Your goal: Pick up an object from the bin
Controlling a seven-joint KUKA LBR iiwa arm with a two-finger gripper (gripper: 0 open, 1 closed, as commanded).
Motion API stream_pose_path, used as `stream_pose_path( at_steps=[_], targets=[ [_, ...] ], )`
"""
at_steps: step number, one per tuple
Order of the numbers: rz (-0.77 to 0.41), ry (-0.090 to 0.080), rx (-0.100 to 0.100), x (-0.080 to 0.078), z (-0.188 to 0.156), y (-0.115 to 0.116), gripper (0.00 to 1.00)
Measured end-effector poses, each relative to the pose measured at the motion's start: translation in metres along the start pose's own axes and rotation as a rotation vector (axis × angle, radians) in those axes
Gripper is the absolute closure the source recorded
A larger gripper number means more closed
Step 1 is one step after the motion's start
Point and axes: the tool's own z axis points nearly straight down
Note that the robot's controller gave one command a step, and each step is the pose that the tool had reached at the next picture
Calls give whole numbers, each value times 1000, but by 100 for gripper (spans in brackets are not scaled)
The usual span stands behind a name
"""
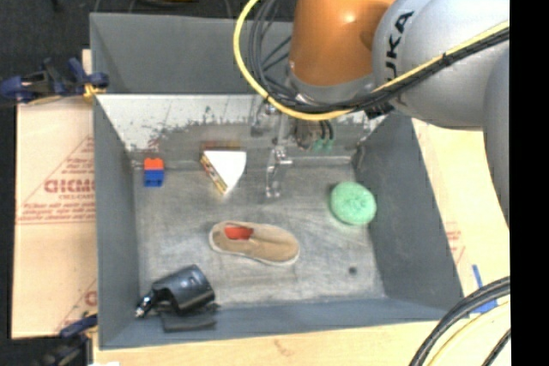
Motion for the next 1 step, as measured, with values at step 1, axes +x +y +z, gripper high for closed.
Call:
stream_pose_path(
  at_steps=[1],
  targets=[
    [-37, -31, -1, 2, 4, 20, 0]
  ],
)
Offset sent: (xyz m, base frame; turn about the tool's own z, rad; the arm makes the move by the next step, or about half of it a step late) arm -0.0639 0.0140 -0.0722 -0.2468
